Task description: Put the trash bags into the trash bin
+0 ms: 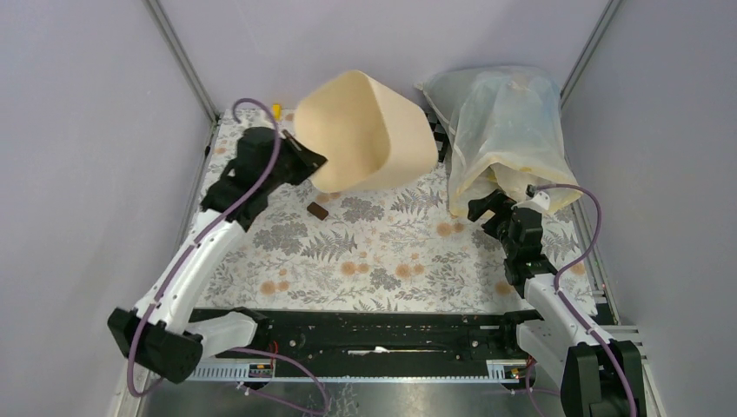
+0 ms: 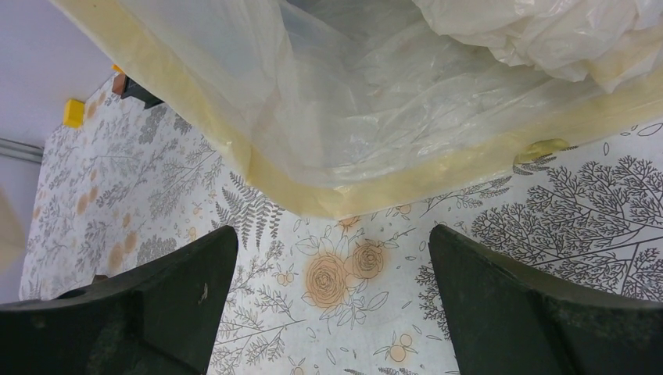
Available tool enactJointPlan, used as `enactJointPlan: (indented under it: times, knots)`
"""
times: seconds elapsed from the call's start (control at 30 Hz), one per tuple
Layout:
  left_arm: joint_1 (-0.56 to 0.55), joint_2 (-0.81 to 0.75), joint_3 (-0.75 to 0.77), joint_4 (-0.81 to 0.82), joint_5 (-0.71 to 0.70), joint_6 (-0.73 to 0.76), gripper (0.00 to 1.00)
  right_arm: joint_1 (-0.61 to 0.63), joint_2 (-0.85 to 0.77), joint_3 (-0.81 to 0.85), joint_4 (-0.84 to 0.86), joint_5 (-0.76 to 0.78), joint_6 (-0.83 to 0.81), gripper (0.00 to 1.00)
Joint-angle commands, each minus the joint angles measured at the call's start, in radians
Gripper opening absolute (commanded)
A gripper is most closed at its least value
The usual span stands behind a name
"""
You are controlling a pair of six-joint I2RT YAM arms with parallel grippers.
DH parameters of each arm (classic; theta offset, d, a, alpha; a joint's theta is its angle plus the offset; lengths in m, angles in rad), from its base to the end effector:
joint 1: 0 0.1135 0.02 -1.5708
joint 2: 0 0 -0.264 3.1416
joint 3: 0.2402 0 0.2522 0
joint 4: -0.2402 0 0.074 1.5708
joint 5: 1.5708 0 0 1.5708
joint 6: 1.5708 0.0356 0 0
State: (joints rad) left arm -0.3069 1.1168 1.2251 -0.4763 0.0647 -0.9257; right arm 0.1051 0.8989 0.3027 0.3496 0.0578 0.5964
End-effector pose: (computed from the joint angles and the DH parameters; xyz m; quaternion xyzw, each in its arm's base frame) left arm 0.2314 -0.0757 0.3975 -0.2335 0.7906 -0.3486 0.4460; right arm 0.1974 0.0188 0.2055 0.2090 0.7604 0.1897 0.5849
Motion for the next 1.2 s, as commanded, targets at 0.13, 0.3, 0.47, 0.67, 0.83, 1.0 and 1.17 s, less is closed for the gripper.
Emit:
enactJointPlan:
  times: [0.13, 0.3, 0.47, 0.67, 0.83, 1.0, 1.17]
  knots:
    - [-0.28, 0.193, 0.11, 0.038, -0.212, 0.114, 0.0, 0.004, -0.015, 0.007, 0.048, -0.036, -0.032, 1.0]
    - [-0.321, 0.215, 0.121, -0.005, -0.313, 0.139, 0.0, 0.004, 0.0, 0.012, 0.051, -0.04, -0.028, 1.0]
    - [-0.324, 0.205, 0.106, -0.003, -0.278, 0.155, 0.0, 0.004, -0.005, 0.01, 0.048, -0.04, -0.031, 1.0]
    - [-0.323, 0.201, 0.152, -0.095, -0.333, 0.191, 0.04, 0.004, -0.011, 0.008, 0.05, -0.043, -0.033, 1.0]
    - [-0.322, 0.197, 0.191, -0.181, -0.407, 0.21, 0.04, 0.004, -0.008, 0.002, 0.086, -0.111, -0.048, 1.0]
    - [-0.316, 0.211, 0.255, -0.278, -0.419, 0.231, 0.04, 0.004, -0.013, -0.007, 0.105, -0.139, -0.054, 1.0]
    - [-0.306, 0.261, 0.312, -0.346, -0.37, 0.248, 0.09, 0.004, -0.016, -0.007, 0.106, -0.138, -0.054, 1.0]
